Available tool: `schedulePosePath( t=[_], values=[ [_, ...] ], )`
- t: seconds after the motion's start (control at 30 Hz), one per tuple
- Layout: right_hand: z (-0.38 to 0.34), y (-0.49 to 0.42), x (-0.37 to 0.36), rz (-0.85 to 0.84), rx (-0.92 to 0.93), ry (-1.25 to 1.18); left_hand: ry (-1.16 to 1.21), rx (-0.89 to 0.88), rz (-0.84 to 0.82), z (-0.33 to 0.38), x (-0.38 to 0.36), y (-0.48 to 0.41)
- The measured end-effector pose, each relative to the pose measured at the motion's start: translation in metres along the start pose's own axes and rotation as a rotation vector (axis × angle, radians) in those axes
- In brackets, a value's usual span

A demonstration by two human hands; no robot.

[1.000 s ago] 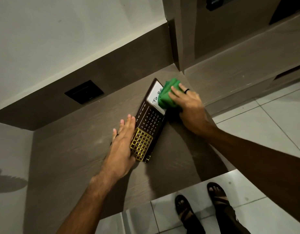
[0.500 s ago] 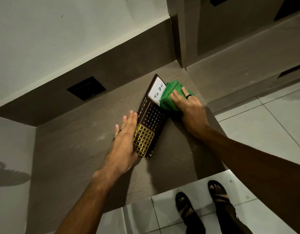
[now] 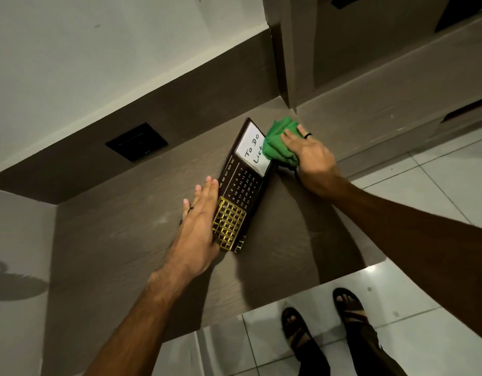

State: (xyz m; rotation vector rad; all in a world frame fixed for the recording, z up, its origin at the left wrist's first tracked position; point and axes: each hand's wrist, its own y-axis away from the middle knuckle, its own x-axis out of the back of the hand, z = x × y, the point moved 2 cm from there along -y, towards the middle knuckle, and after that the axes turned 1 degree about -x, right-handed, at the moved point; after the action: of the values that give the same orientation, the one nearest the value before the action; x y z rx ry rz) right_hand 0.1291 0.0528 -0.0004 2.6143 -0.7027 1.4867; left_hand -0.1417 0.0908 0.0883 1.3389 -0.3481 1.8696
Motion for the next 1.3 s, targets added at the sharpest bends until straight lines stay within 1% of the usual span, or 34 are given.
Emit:
schedulePosePath(
  t=[0.03, 0.1, 0.13, 0.2, 0.27, 0.3, 0.37, 0.4, 0.43, 0.5, 0.57, 0.6, 0.63, 0.73, 0.77, 0.8, 0.83, 0.87, 0.9, 0.93, 1.0, 1.03, 1.1, 1.17, 1.2, 1.23, 1.3],
  values=[
    [-0.008, 0.004, -0.002, 0.018, -0.038, 0.007, 0.004, 0.004, 0.003, 0.0, 0.0, 0.0],
    [-0.029, 0.031, -0.013, 0.07, 0.005, 0.025, 0.022, 0.009, 0.004, -0.001, 0.0, 0.001],
    [-0.04, 0.052, -0.021, 0.082, 0.074, 0.031, 0.023, 0.005, -0.001, 0.001, -0.001, 0.001],
    [-0.067, 0.096, -0.036, 0.051, 0.302, 0.045, 0.024, -0.001, 0.008, 0.002, -0.001, 0.001],
    [-0.09, 0.128, -0.045, -0.065, 0.523, 0.045, 0.032, 0.004, 0.012, 0.002, 0.0, 0.001],
    [-0.095, 0.137, -0.046, -0.146, 0.586, 0.045, 0.035, 0.007, 0.011, 0.003, 0.0, 0.0],
    [-0.097, 0.145, -0.044, -0.291, 0.648, -0.037, 0.033, 0.015, 0.005, 0.005, 0.001, 0.0],
    [-0.095, 0.146, -0.042, -0.336, 0.682, -0.088, 0.031, 0.017, 0.006, 0.006, 0.001, 0.0],
    [-0.093, 0.144, -0.038, -0.367, 0.716, -0.123, 0.028, 0.015, 0.008, 0.006, 0.002, 0.0],
    [-0.084, 0.133, -0.032, -0.358, 0.775, -0.12, 0.017, 0.006, 0.011, 0.006, 0.002, 0.0],
    [-0.067, 0.112, -0.027, -0.3, 0.753, -0.117, 0.004, 0.006, 0.013, 0.006, 0.002, 0.001],
    [-0.055, 0.098, -0.022, -0.256, 0.68, -0.146, 0.0, 0.007, 0.012, 0.005, 0.002, 0.001],
    [-0.041, 0.08, -0.015, -0.211, 0.566, -0.169, -0.005, 0.009, 0.008, 0.005, 0.002, 0.0],
    [0.003, 0.023, 0.008, -0.003, 0.159, -0.08, -0.012, 0.018, -0.013, 0.003, 0.002, -0.001],
    [0.015, 0.006, 0.016, 0.066, 0.025, -0.099, -0.01, 0.019, -0.018, 0.003, 0.002, -0.002],
    [0.023, -0.007, 0.023, 0.136, -0.081, -0.134, -0.009, 0.02, -0.019, 0.003, 0.001, -0.002],
    [0.025, -0.014, 0.026, 0.195, -0.136, -0.168, -0.011, 0.02, -0.02, 0.002, 0.001, -0.002],
    [0.022, -0.016, 0.026, 0.227, -0.137, -0.188, -0.011, 0.02, -0.02, 0.002, 0.001, -0.002],
    [0.015, -0.011, 0.023, 0.226, -0.097, -0.208, -0.011, 0.019, -0.019, 0.001, 0.001, -0.002],
    [0.005, -0.001, 0.016, 0.195, -0.042, -0.232, -0.01, 0.016, -0.017, 0.001, 0.001, -0.002],
    [-0.014, 0.031, -0.003, 0.062, 0.069, -0.264, -0.009, 0.015, -0.018, 0.001, 0.001, -0.002],
    [-0.022, 0.049, -0.012, -0.019, 0.156, -0.25, -0.006, 0.014, -0.017, 0.001, 0.001, -0.002],
    [-0.032, 0.077, -0.027, -0.163, 0.397, -0.168, 0.0, 0.006, -0.009, 0.001, 0.001, -0.002],
    [-0.034, 0.085, -0.032, -0.224, 0.605, -0.099, -0.005, -0.001, -0.008, 0.001, 0.001, -0.001],
    [-0.033, 0.081, -0.029, -0.218, 0.65, -0.072, -0.01, -0.003, -0.007, 0.0, 0.0, -0.001],
    [-0.032, 0.073, -0.025, -0.2, 0.644, -0.053, -0.012, -0.004, -0.004, 0.0, 0.0, -0.001],
    [-0.024, 0.054, -0.01, -0.153, 0.529, -0.033, -0.003, -0.003, -0.002, 0.001, 0.0, -0.001]
  ],
)
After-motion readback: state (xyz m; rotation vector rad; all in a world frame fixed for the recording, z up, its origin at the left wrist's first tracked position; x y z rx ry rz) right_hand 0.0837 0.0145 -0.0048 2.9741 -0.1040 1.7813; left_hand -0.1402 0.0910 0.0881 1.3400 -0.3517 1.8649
